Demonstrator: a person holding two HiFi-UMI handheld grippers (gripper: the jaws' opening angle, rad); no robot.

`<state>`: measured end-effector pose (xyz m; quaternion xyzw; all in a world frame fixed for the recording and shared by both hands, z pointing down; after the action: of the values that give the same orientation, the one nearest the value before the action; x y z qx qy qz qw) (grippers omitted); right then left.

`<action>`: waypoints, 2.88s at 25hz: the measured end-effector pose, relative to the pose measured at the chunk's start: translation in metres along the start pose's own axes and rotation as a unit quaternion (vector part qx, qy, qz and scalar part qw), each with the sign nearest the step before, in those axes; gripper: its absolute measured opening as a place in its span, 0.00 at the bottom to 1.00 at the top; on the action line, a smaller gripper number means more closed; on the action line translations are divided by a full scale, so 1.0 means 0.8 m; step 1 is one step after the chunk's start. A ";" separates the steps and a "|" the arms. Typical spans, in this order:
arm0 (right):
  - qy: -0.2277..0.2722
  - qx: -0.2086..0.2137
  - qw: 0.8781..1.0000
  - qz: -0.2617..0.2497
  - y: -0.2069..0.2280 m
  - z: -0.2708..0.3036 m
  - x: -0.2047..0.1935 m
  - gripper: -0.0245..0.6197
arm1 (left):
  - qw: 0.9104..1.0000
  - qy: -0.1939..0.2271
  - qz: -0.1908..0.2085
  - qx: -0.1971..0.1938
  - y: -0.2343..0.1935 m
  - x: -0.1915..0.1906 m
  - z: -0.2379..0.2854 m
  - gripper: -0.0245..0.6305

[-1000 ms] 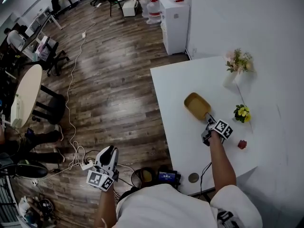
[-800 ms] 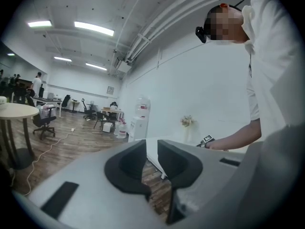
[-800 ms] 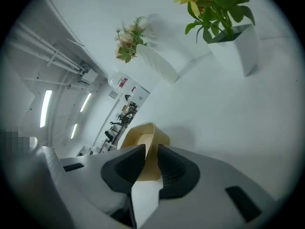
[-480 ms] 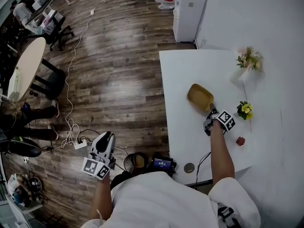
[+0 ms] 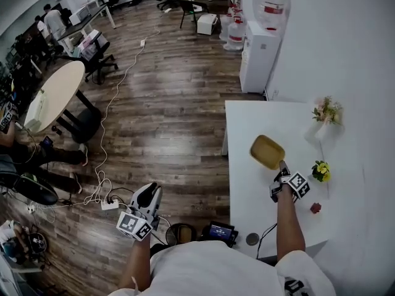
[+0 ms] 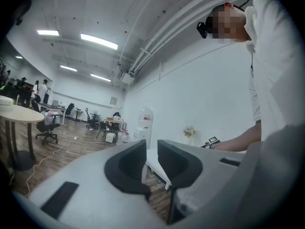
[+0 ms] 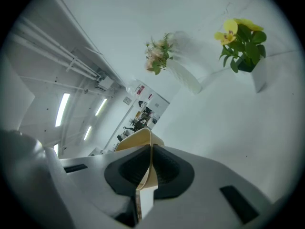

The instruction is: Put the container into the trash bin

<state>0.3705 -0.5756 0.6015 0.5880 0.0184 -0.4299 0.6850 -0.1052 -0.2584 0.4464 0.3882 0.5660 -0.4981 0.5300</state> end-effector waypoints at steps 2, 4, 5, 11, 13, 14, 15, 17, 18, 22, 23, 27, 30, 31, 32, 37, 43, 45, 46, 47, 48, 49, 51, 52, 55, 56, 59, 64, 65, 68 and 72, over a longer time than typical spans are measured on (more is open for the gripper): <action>0.011 0.019 1.000 -0.004 -0.029 -0.002 0.002 0.10 | 1.000 0.013 0.005 0.001 -0.008 0.012 -0.007 0.16; 0.018 0.038 0.999 -0.007 -0.058 -0.009 0.001 0.10 | 1.000 0.024 0.004 0.007 -0.016 0.021 -0.020 0.16; 0.020 0.048 0.999 -0.009 -0.072 -0.014 -0.001 0.10 | 1.000 0.029 0.004 0.009 -0.018 0.025 -0.028 0.16; 0.031 0.123 0.991 -0.034 -0.169 -0.033 -0.024 0.10 | 0.998 0.055 0.017 0.021 -0.038 0.042 -0.085 0.16; 0.032 0.147 0.988 -0.038 -0.204 -0.040 -0.037 0.10 | 0.997 0.064 0.018 0.027 -0.049 0.047 -0.108 0.16; 0.033 0.158 0.986 -0.041 -0.222 -0.045 -0.044 0.10 | 0.997 0.068 0.019 0.029 -0.054 0.050 -0.120 0.16; 0.033 0.168 0.984 -0.044 -0.238 -0.049 -0.053 0.10 | 0.997 0.071 0.020 0.030 -0.059 0.052 -0.132 0.16; 0.031 0.187 0.981 -0.051 -0.269 -0.059 -0.071 0.10 | 0.996 0.075 0.025 0.033 -0.069 0.056 -0.157 0.15; 0.030 0.196 0.979 -0.054 -0.284 -0.064 -0.082 0.10 | 0.996 0.077 0.028 0.034 -0.074 0.059 -0.170 0.16; 0.018 0.223 0.973 -0.064 -0.333 -0.081 -0.135 0.10 | 0.995 0.081 0.043 0.043 -0.094 0.063 -0.223 0.16; 0.015 0.227 0.971 -0.067 -0.344 -0.085 -0.149 0.10 | 0.995 0.081 0.044 0.047 -0.101 0.064 -0.237 0.15; 0.004 0.231 0.969 -0.090 -0.379 -0.099 -0.201 0.10 | 0.994 0.077 0.055 0.058 -0.128 0.068 -0.282 0.15; -0.011 0.233 0.967 -0.107 -0.394 -0.106 -0.243 0.10 | 0.993 0.073 0.064 0.068 -0.145 0.065 -0.311 0.15; -0.013 0.233 0.966 -0.112 -0.398 -0.109 -0.257 0.10 | 0.993 0.071 0.062 0.071 -0.152 0.061 -0.320 0.15; -0.015 0.234 0.965 -0.115 -0.403 -0.113 -0.271 0.10 | 0.993 0.068 0.058 0.073 -0.158 0.057 -0.329 0.15; -0.027 0.231 0.966 -0.116 -0.422 -0.129 -0.342 0.10 | 0.994 0.062 0.060 0.063 -0.186 0.054 -0.370 0.15; -0.051 0.226 0.966 -0.114 -0.430 -0.150 -0.424 0.10 | 0.997 0.051 0.052 0.031 -0.210 0.047 -0.391 0.15; -0.056 0.221 0.967 -0.112 -0.422 -0.160 -0.450 0.10 | 0.998 0.046 0.048 0.015 -0.213 0.038 -0.391 0.15; -0.057 0.217 0.968 -0.111 -0.417 -0.166 -0.462 0.10 | 0.998 0.043 0.047 0.005 -0.213 0.033 -0.390 0.15; -0.058 0.213 0.969 -0.111 -0.412 -0.171 -0.472 0.10 | 0.998 0.040 0.047 -0.004 -0.212 0.029 -0.390 0.15; -0.058 0.210 0.970 -0.111 -0.409 -0.177 -0.481 0.10 | 0.998 0.037 0.048 -0.014 -0.211 0.026 -0.390 0.15; -0.057 0.207 0.970 -0.112 -0.405 -0.183 -0.490 0.10 | 0.998 0.035 0.049 -0.022 -0.210 0.022 -0.392 0.15; -0.055 0.198 0.972 -0.114 -0.397 -0.194 -0.507 0.10 | 0.998 0.027 0.045 -0.036 -0.211 0.011 -0.396 0.15; -0.055 0.192 0.973 -0.114 -0.391 -0.200 -0.516 0.10 | 0.998 0.022 0.042 -0.043 -0.211 0.002 -0.399 0.15; -0.058 0.169 0.977 -0.117 -0.365 -0.217 -0.546 0.10 | 0.997 -0.003 0.039 -0.068 -0.210 -0.031 -0.403 0.15; -0.061 0.160 0.978 -0.121 -0.354 -0.220 -0.555 0.10 | 0.997 -0.011 0.037 -0.074 -0.211 -0.044 -0.402 0.15; -0.080 0.123 0.981 -0.126 -0.309 -0.227 -0.585 0.10 | 0.996 -0.039 0.025 -0.078 -0.211 -0.086 -0.398 0.15; -0.115 0.096 0.981 -0.126 -0.245 -0.203 -0.635 0.10 | 0.994 -0.067 0.001 -0.082 -0.217 -0.157 -0.375 0.14; -0.122 0.094 0.980 -0.128 -0.232 -0.198 -0.646 0.10 | 0.993 -0.075 -0.001 -0.086 -0.217 -0.174 -0.369 0.14; -0.147 0.087 0.976 -0.138 -0.189 -0.189 -0.680 0.10 | 0.990 -0.100 -0.008 -0.101 -0.209 -0.228 -0.354 0.14; -0.173 0.070 0.975 -0.122 -0.118 -0.188 -0.732 0.10 | 0.985 -0.128 -0.014 -0.112 -0.198 -0.294 -0.339 0.14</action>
<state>0.0161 -0.1145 0.7913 0.5447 -0.0591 -0.6054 0.5774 -0.2837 -0.0054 0.6870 0.2514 0.5514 -0.4842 0.6311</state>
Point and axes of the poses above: the fingertips, and each gripper's own axes: z forward along the fingers, y to its right, x out of its top, the point moved 4 cm from there along -z, backward along the fingers
